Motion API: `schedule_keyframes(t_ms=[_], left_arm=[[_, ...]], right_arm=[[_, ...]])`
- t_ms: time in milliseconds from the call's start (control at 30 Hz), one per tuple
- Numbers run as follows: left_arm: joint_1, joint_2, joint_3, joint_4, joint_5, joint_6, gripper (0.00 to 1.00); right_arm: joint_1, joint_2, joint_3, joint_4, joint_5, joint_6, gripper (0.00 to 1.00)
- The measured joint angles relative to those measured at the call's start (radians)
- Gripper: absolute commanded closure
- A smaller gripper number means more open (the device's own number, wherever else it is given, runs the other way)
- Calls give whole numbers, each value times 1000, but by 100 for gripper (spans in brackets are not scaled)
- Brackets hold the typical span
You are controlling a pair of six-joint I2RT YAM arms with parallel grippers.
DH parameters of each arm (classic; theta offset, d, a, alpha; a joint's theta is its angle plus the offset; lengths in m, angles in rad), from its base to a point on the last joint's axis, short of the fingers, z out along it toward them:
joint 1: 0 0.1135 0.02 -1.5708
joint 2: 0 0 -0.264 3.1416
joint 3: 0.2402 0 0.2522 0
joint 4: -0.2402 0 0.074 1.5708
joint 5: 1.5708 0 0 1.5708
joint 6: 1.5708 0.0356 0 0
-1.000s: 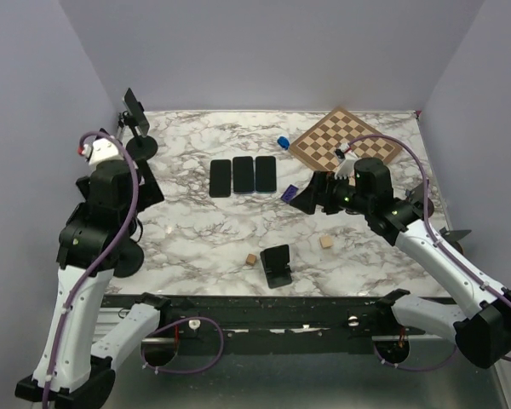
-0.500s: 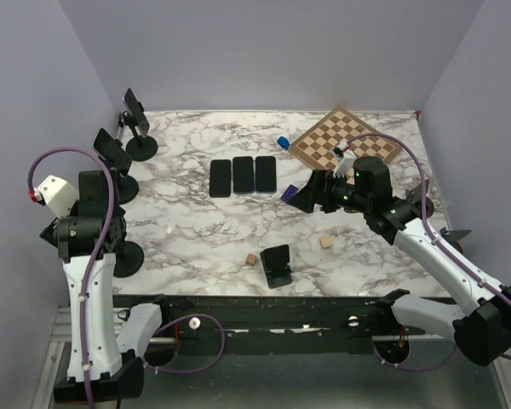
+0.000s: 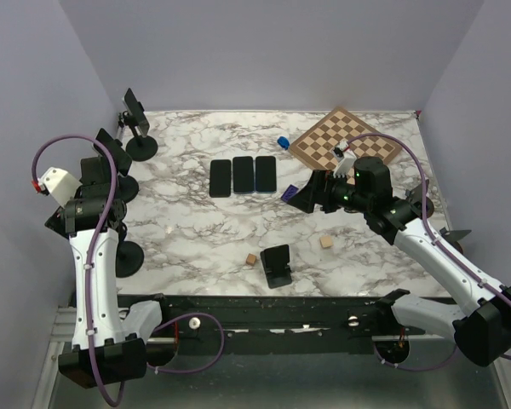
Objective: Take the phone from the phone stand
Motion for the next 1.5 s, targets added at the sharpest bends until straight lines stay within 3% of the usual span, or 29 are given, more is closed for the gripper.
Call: schedule_keyframes(t_ms=[1033,1167,1300,1500], left_arm=[[6,50,-73,151,-124,-31,1],[6,62,-96,167,-129,-31,11],[7,64,-111,183,-136,-27,36],[8,27,-142,230,-119,26,63]], right_arm=[[0,59,160,-114,-34,14,0],[0,59,160,-114,-38,31,0],[2,59,160,-114,-37,38,0],[8,59,160,-114,-37,37,0]])
